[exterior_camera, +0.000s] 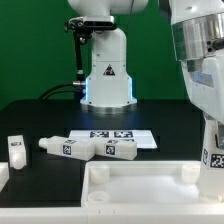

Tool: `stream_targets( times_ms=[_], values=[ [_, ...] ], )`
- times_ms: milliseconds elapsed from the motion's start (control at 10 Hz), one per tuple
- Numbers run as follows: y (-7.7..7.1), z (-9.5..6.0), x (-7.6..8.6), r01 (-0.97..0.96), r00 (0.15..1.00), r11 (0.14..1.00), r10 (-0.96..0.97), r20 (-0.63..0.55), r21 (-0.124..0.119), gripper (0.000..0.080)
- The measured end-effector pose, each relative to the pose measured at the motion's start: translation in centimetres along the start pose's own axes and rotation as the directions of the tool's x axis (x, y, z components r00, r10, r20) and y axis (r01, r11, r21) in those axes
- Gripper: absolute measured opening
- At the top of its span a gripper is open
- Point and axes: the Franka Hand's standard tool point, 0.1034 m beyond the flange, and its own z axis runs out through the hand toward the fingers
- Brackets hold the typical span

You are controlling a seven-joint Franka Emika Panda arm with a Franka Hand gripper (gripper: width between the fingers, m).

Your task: Assemble desk

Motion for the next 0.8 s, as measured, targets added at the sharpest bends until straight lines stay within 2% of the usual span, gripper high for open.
stream_targets(
  times_ms=[100, 200, 300, 500, 800],
  values=[
    [0.0, 0.01, 0.01, 0.02, 1.0, 1.0, -0.02, 0.0, 0.0, 0.0345],
    [0.0, 0.0, 0.0, 0.027, 1.0, 1.0, -0.027, 0.0, 0.0, 0.053],
    [0.14, -0.05, 0.01, 0.237, 0.971, 0.971, -0.238, -0.015, -0.013, 0.0612],
    [0.41, 0.06, -0.32, 0.521, 0.853, 0.853, -0.522, -0.021, -0.03, 0.0642],
    [0.33, 0.04, -0.1, 0.658, 0.752, 0.752, -0.659, -0.017, -0.033, 0.0649]
  ],
)
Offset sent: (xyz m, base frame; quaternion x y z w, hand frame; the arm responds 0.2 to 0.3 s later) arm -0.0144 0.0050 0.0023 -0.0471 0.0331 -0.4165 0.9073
